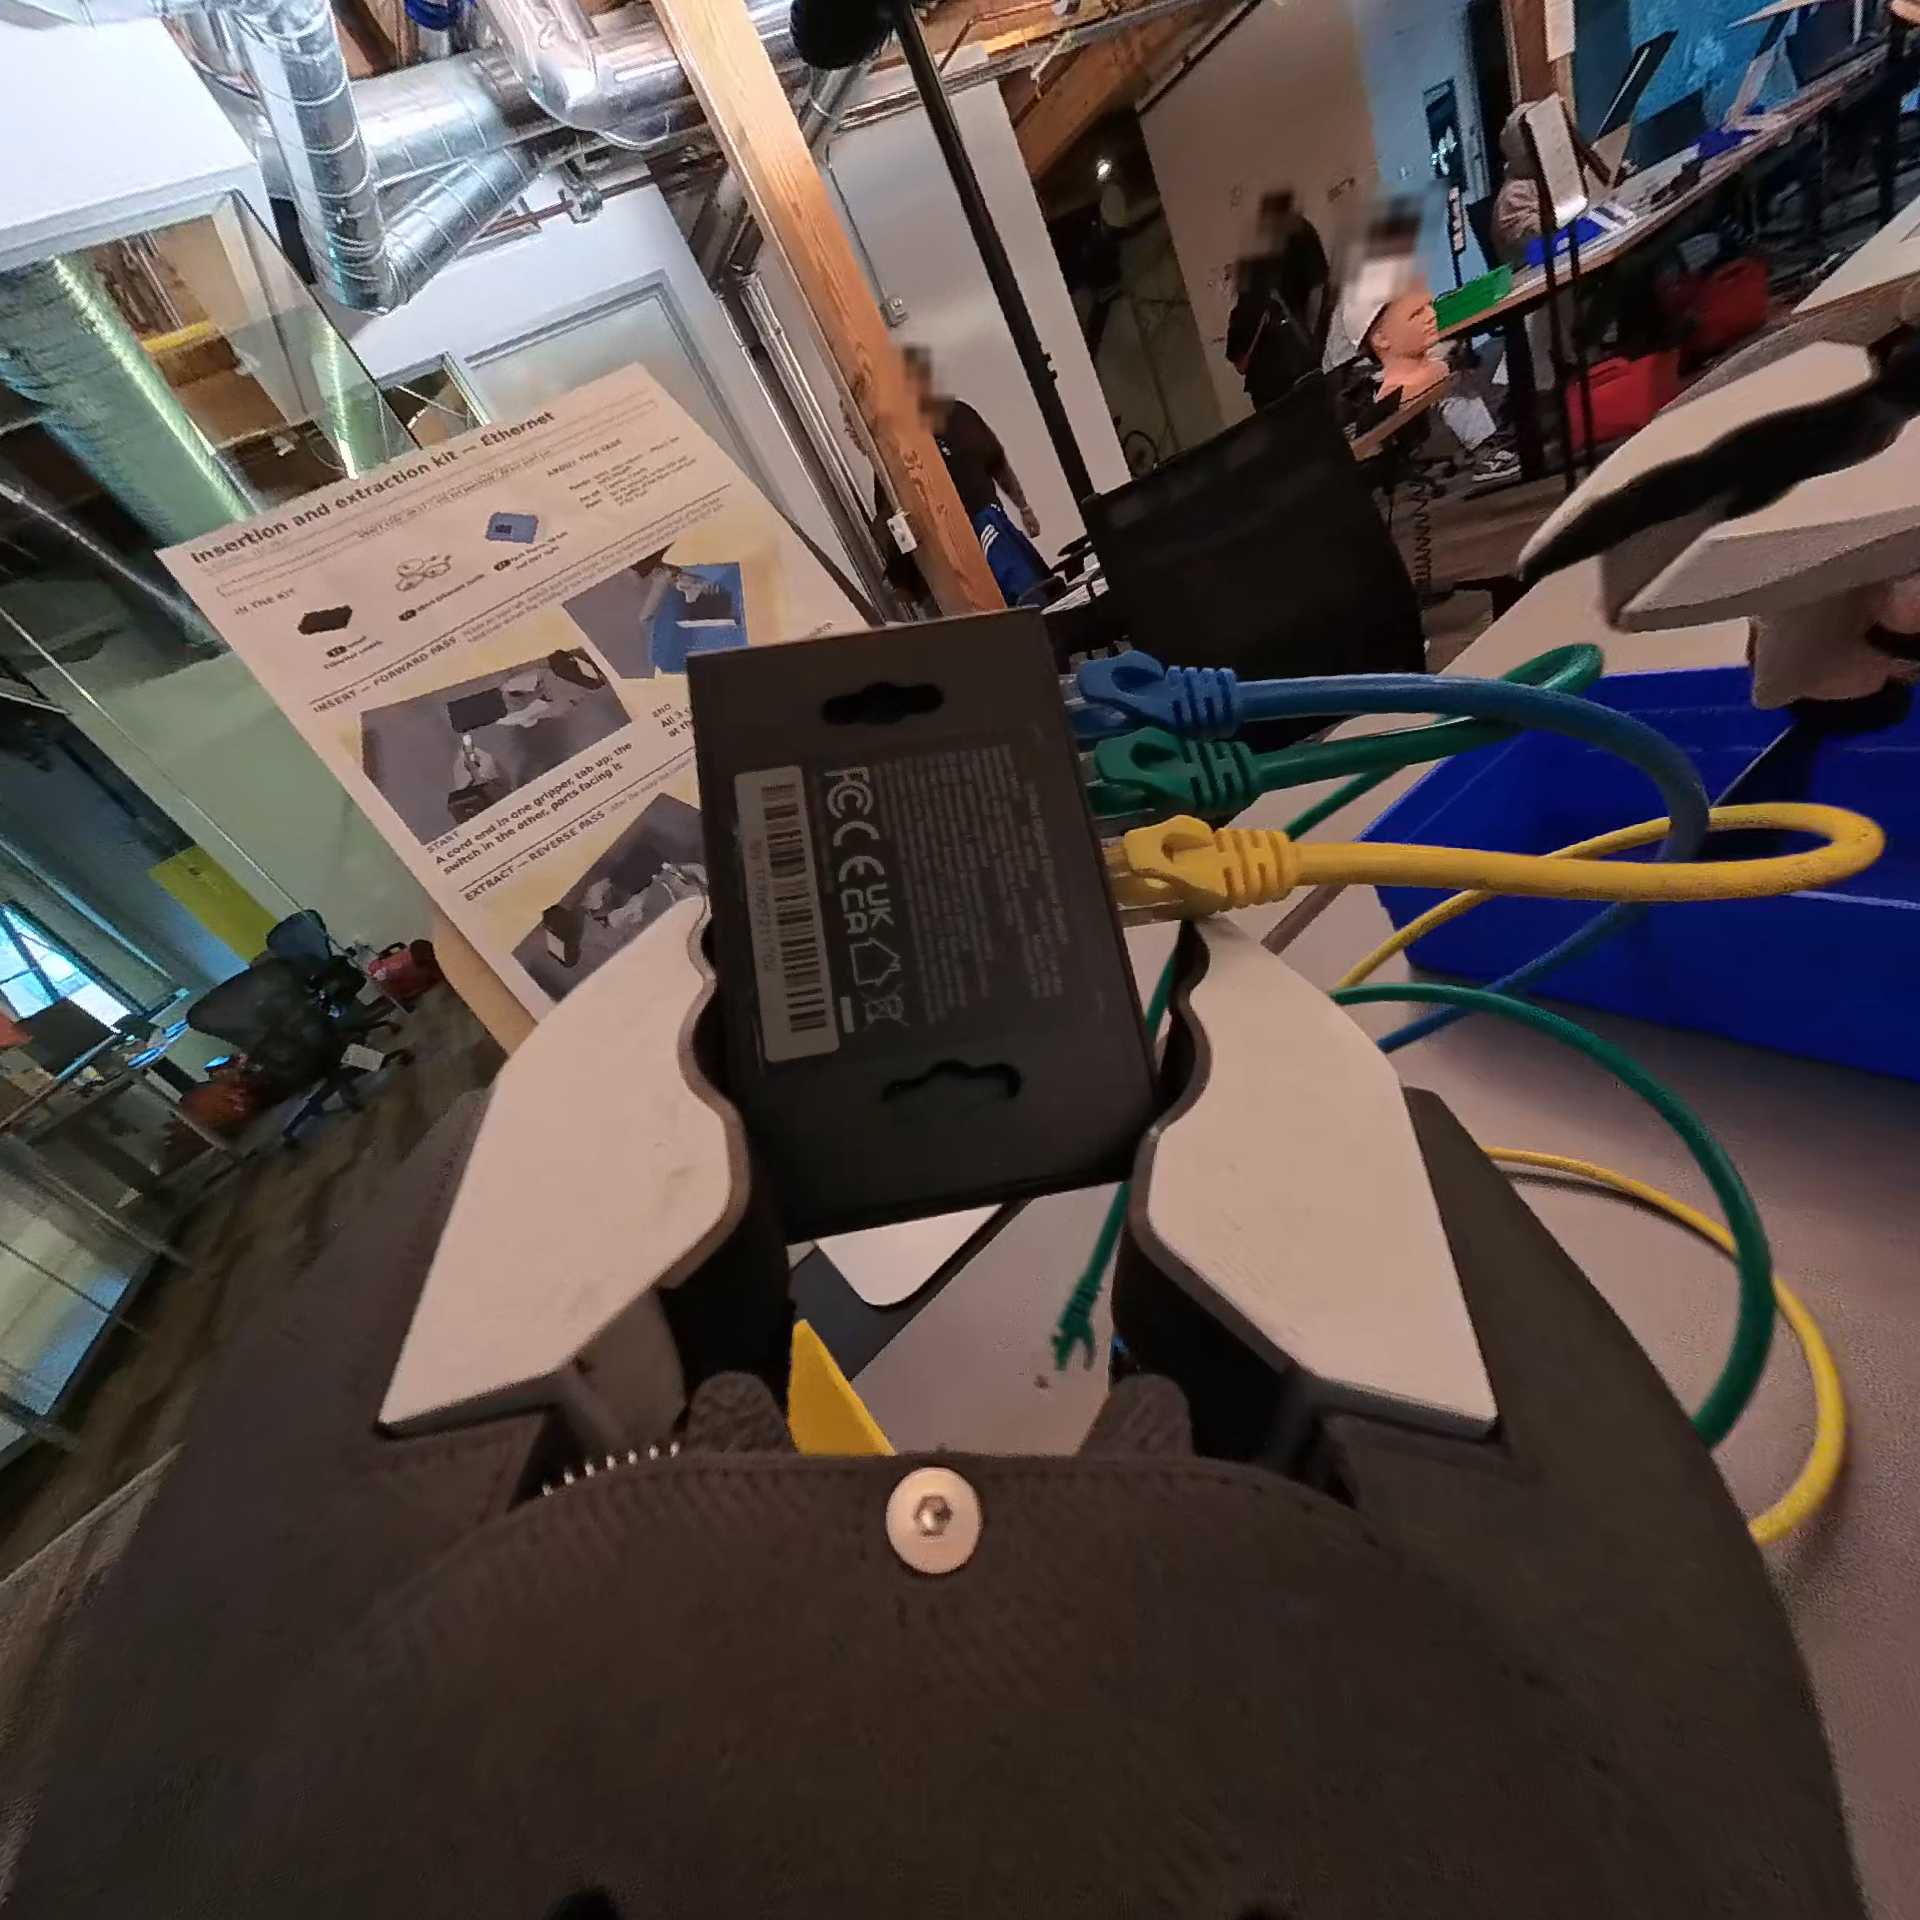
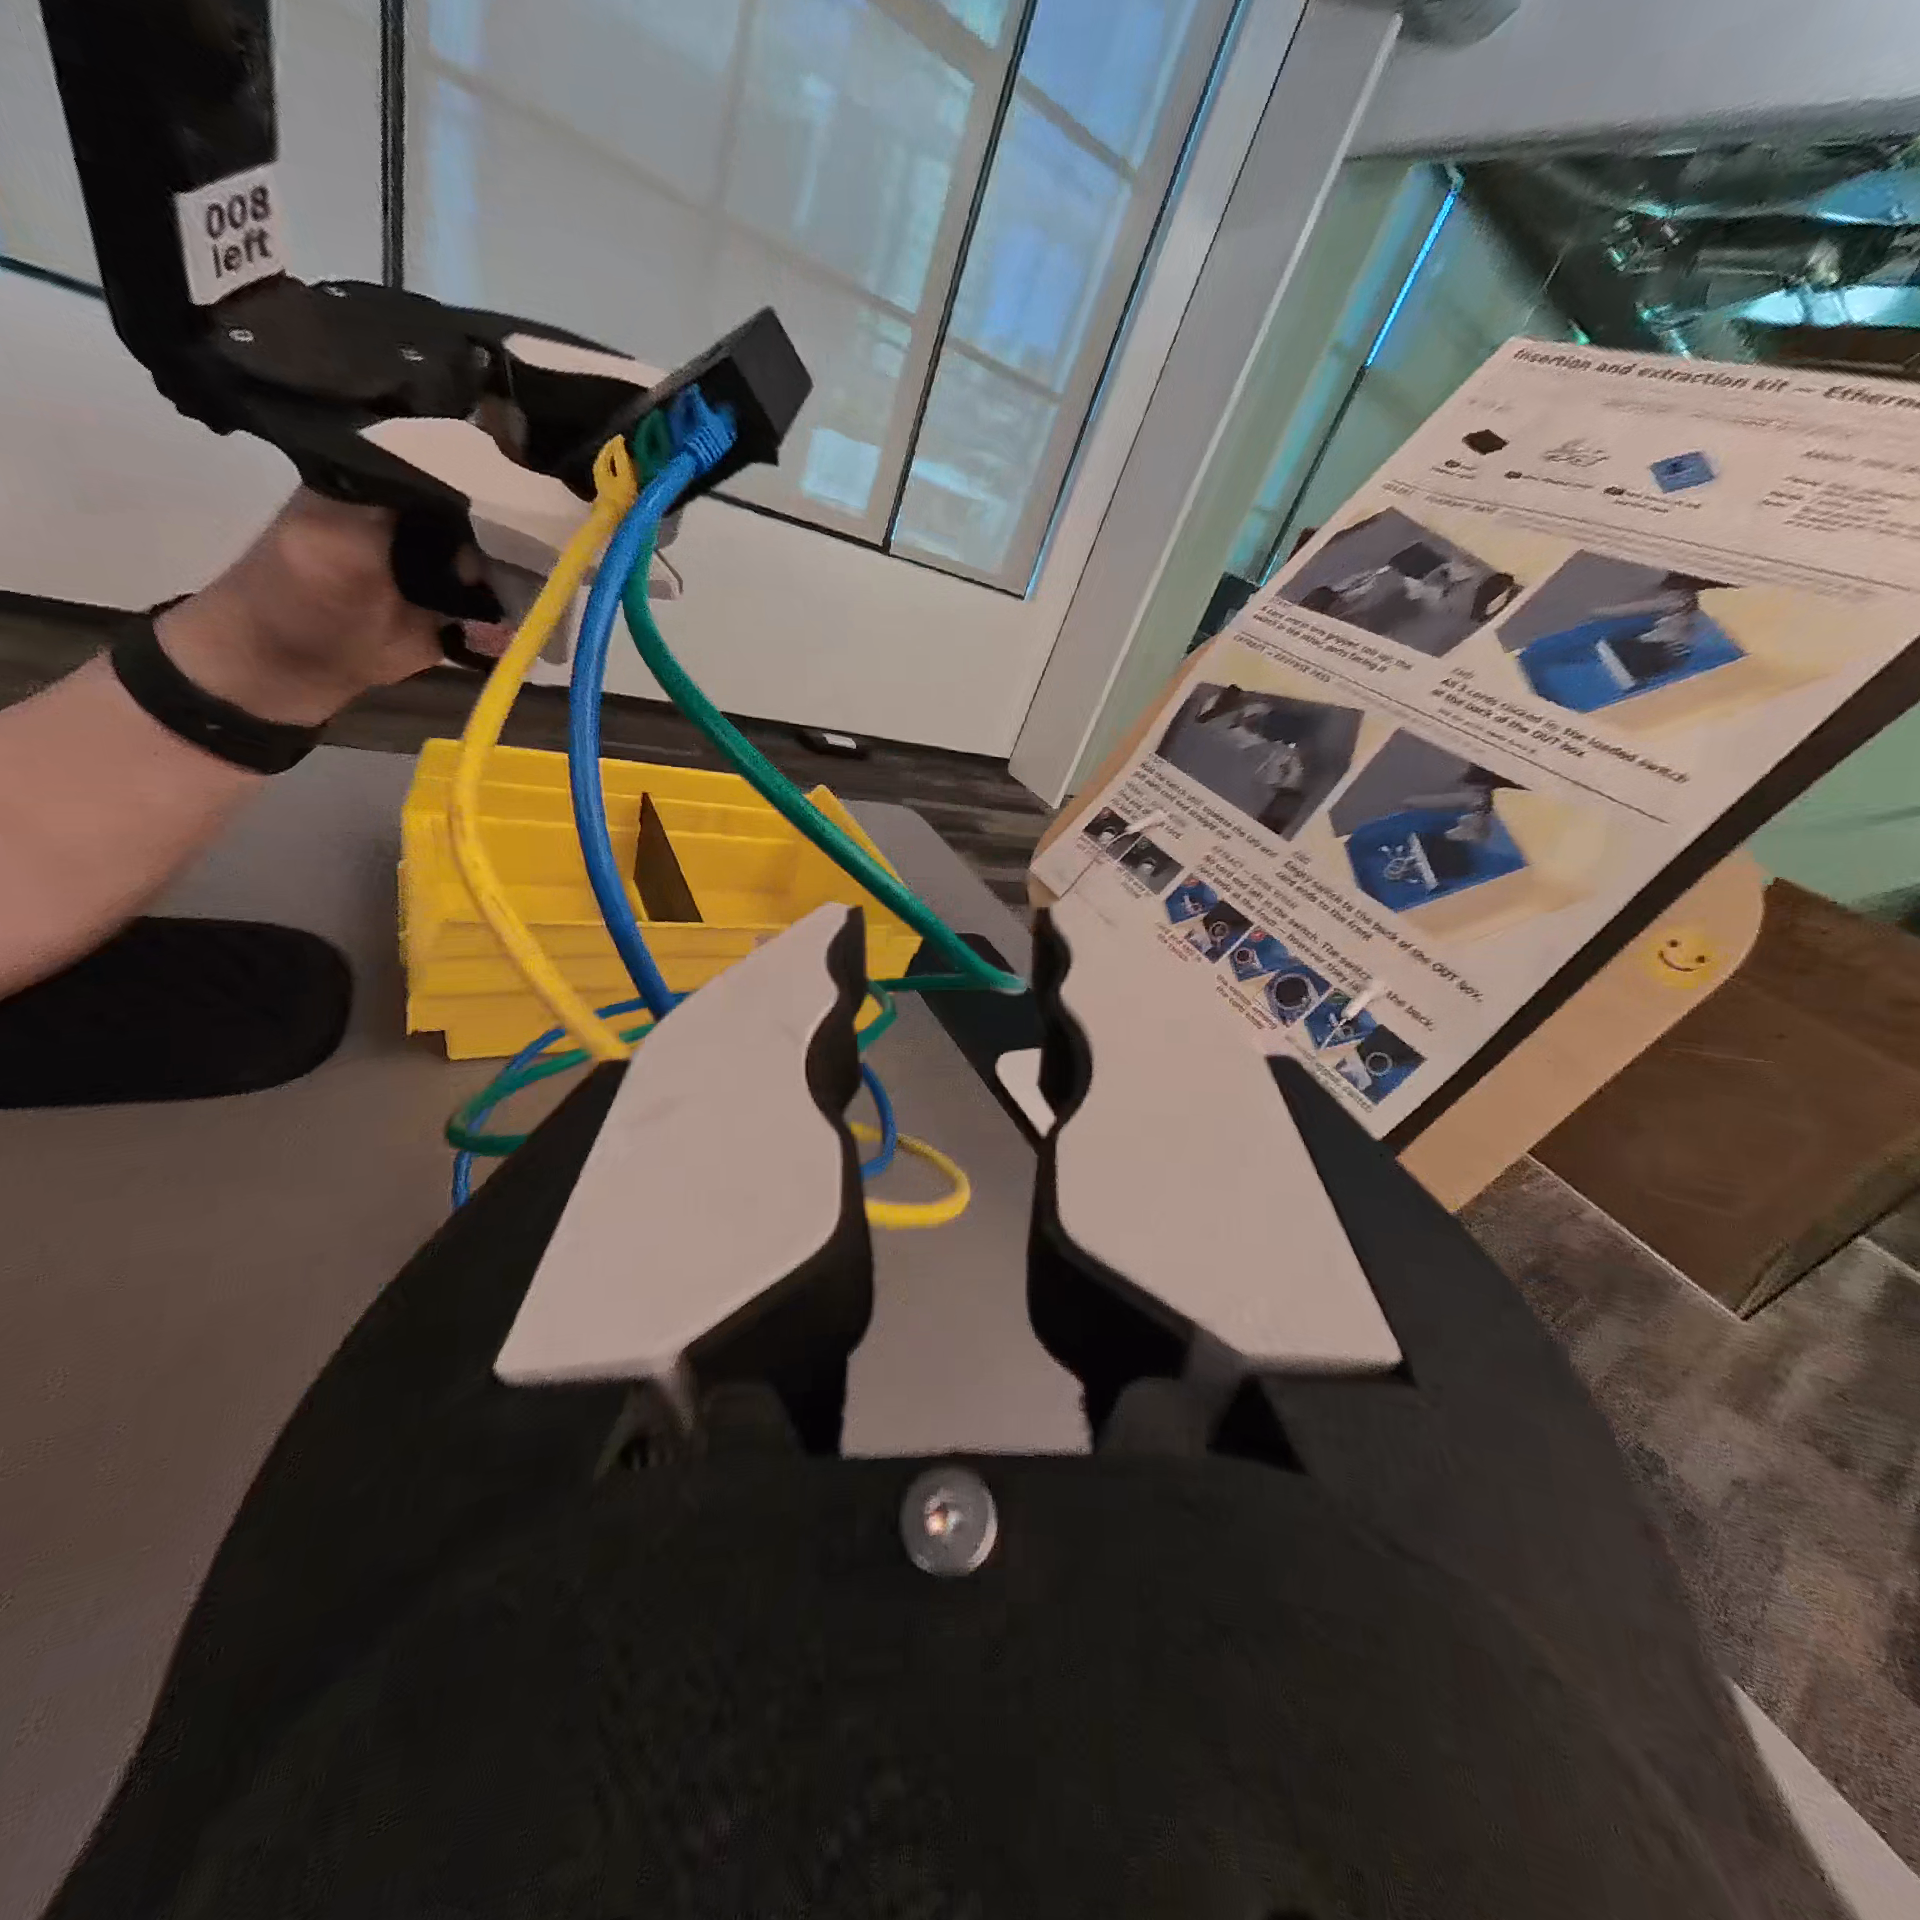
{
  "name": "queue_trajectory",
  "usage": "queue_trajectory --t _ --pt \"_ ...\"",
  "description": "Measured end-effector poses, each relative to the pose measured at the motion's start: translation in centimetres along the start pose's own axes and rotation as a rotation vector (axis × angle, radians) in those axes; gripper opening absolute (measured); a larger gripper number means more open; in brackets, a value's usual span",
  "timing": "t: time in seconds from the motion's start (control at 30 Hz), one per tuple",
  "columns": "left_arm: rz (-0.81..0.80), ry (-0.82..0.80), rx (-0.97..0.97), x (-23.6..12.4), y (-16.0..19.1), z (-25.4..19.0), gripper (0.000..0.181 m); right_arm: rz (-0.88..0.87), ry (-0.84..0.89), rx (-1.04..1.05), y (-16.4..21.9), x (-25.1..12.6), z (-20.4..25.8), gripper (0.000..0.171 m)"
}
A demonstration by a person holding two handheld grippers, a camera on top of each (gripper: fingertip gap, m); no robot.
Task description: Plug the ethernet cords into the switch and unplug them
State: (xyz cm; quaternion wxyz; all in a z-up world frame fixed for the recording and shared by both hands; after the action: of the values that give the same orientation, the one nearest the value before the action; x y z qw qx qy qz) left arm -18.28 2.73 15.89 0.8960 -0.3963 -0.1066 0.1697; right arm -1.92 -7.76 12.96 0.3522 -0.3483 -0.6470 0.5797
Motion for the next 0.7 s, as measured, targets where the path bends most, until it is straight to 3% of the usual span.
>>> queue_trajectory --t 0.2,0.27,0.4,0.6,0.7 --pt "-0.022 0.019 -0.047 0.2 0.1 0.0 0.079 0.007 -0.099 0.022 -0.7 -0.4 2.1 0.054" --pt "-0.018 0.006 -0.064 0.2 0.2 0.3 0.079 0.043 -0.126 0.014 -0.1 0.5 3.1 0.072" --pt "-0.022 0.006 -0.078 0.1 0.2 0.5 0.079 0.052 -0.089 -0.172 0.7 1.7 4.0 0.093" --pt "-0.028 -0.004 -0.126 -0.3 0.5 1.3 0.079 0.008 -0.184 0.021 0.7 1.5 3.9 0.121" --pt "-0.052 0.027 -0.186 -0.2 0.8 1.4 0.079 0.045 -0.168 -0.049 2.4 2.5 3.9 0.136"
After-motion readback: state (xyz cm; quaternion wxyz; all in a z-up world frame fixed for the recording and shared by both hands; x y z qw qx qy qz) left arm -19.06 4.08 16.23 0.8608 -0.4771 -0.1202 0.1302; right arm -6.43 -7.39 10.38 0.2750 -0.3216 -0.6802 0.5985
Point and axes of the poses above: each gripper's, where its closed fingertips meet, x out along the fingers, y out of its underside, z = x × y across the jaws, the point moved 1 cm from there along -x, back along the fingers, and after that the axes turned 15 degrees about x, right-handed, at the moved point
